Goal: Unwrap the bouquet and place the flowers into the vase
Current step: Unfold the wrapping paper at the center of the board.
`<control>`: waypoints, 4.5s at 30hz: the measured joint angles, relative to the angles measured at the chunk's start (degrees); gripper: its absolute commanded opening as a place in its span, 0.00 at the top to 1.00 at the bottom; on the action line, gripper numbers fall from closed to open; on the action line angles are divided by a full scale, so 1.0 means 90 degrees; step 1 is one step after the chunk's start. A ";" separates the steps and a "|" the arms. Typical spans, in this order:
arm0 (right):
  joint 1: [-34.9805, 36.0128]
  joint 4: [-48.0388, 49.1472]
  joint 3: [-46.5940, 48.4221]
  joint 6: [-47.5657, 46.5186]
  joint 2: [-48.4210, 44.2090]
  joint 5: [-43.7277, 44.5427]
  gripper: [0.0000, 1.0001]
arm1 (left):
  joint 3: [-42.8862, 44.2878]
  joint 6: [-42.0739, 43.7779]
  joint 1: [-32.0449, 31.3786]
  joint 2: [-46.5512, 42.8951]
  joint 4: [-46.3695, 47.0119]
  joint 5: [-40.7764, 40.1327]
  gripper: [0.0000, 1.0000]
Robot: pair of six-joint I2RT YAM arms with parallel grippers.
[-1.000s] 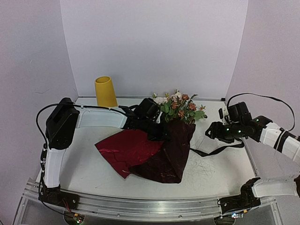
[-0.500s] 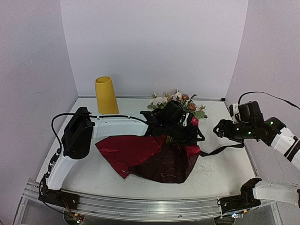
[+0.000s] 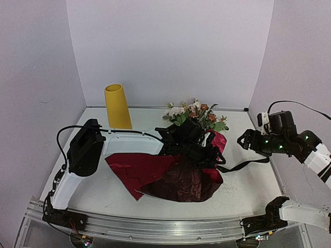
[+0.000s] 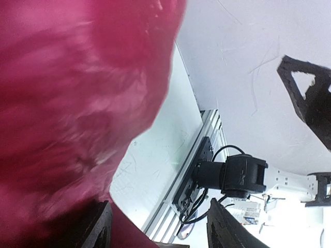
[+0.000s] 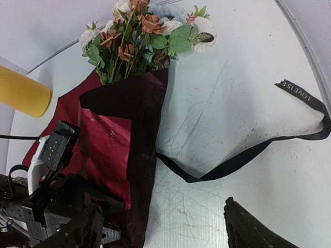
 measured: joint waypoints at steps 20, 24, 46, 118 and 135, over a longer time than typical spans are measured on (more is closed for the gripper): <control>0.0000 0.1265 0.0032 0.0530 0.1018 -0.1936 0.23 | -0.1396 0.0648 0.0052 -0.1937 0.0328 0.0098 0.37; 0.0002 0.1498 0.0032 0.0668 0.1138 -0.2042 0.29 | -0.1563 0.0706 0.0097 -0.1958 0.0286 0.0040 0.38; 0.0002 0.0257 0.0121 0.1258 0.1520 -0.0125 0.96 | -0.2272 0.1257 0.0479 -0.2993 -0.0764 -0.0953 0.37; 0.0282 0.1687 0.1574 0.1398 0.5930 -0.0604 1.00 | -0.1043 0.2927 0.2898 -0.0555 -0.2242 -0.2212 1.00; -0.0141 0.0984 0.0489 0.1601 0.5454 0.0715 1.00 | -0.1273 0.3121 0.3249 -0.0287 -0.2551 -0.2337 1.00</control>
